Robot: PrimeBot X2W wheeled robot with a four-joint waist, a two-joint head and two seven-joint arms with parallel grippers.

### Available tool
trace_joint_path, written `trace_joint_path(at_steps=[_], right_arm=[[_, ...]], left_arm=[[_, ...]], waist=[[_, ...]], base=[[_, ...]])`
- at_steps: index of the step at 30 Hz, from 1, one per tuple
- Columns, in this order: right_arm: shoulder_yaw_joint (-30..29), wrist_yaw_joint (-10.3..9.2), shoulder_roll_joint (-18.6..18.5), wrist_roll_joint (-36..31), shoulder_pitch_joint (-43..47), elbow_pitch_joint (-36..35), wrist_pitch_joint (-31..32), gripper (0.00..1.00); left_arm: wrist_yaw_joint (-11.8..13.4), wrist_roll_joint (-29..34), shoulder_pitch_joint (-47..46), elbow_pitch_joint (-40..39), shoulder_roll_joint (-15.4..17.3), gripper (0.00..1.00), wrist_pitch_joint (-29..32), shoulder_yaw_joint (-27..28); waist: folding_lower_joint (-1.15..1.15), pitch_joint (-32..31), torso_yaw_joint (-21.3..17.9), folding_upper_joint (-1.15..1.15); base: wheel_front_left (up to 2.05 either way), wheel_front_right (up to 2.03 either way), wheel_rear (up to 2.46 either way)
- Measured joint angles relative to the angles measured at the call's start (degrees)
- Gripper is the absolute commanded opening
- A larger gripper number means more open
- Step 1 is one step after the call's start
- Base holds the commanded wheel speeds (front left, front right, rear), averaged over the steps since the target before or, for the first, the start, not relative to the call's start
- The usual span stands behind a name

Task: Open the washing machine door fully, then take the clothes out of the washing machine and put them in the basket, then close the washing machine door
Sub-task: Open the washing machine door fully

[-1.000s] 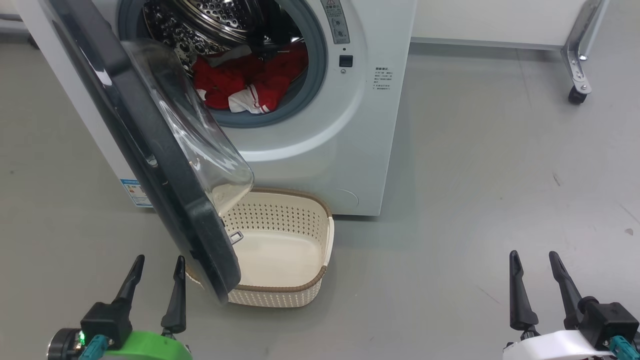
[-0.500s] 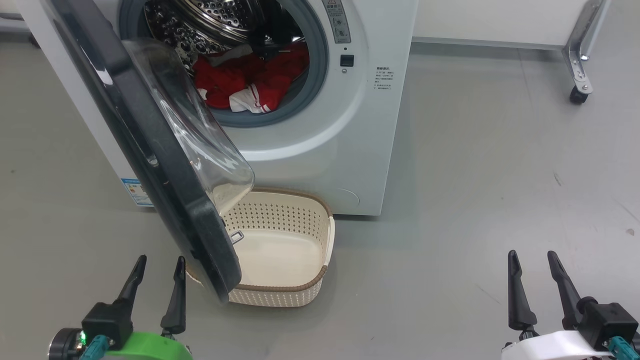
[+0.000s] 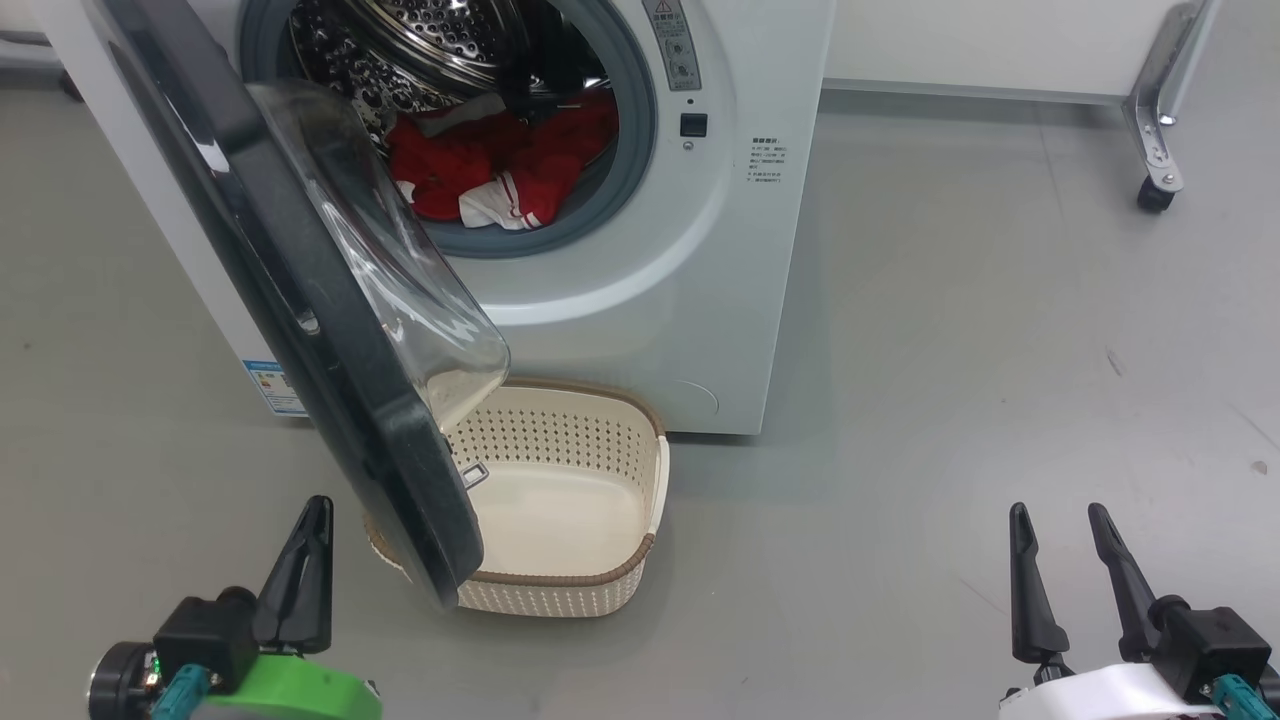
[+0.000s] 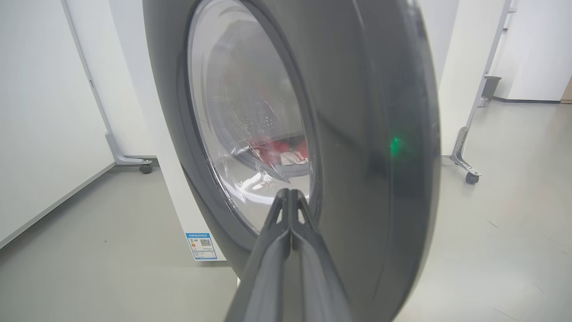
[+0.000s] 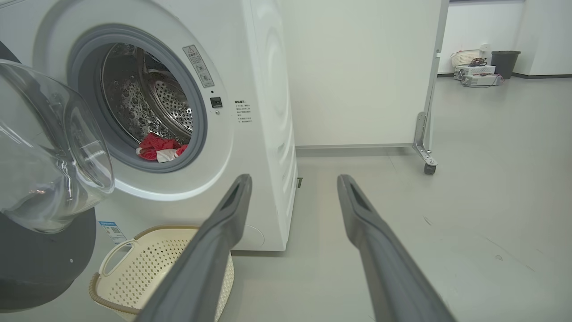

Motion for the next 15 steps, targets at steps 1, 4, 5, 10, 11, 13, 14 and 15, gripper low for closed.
trace_joint_path(at_steps=[1,4,5,10,11,13,14,15], right_arm=[[0.0,0.01,0.0,0.0,0.0,0.1,0.0,1.00],[-0.2,0.04,0.2,0.0,0.1,0.2,0.0,1.00],[-0.2,0.07,0.2,-0.1,0.2,0.2,0.0,1.00],[-0.5,0.53,0.6,-0.2,0.4,0.3,0.0,1.00],[-0.5,0.53,0.6,-0.2,0.4,0.3,0.0,1.00],[-0.5,0.55,0.8,-0.2,0.5,0.5,0.0,1.00],[-0.5,0.79,0.9,-0.5,0.5,0.5,0.0,1.00],[-0.6,1.05,0.9,-0.6,0.5,0.5,0.0,1.00]], left_arm=[[0.0,0.1,0.0,-0.4,0.0,0.00,0.0,0.2],[0.0,0.1,-0.3,-2.0,-0.1,0.00,0.0,1.4],[0.0,0.1,-0.5,-2.6,-0.1,0.00,0.0,1.8],[0.0,0.1,-2.2,-5.5,-0.1,0.00,0.0,3.1],[0.0,0.1,-2.7,-6.2,-0.1,0.00,0.0,3.3],[0.0,0.1,-3.9,-7.6,-0.1,0.00,0.0,3.6],[0.0,-0.1,-5.1,-9.0,-0.2,0.00,0.0,4.3],[-0.1,-0.9,-5.7,-9.6,-0.3,0.00,0.0,4.8]], waist=[[0.00,0.0,0.0,0.00],[0.00,-0.1,0.1,0.00],[0.00,-0.1,0.1,0.00],[0.00,-0.3,0.3,0.00],[0.00,-0.3,0.4,0.00],[0.00,-0.4,0.4,0.00],[0.00,-0.5,0.5,0.00],[0.00,-0.5,0.5,0.00]], base=[[0.00,0.00,0.00],[0.00,0.00,0.00],[0.00,0.00,0.00],[0.00,0.00,0.00],[0.00,0.00,0.00],[0.00,0.00,0.00],[0.00,0.00,0.00],[0.00,0.00,0.00]])
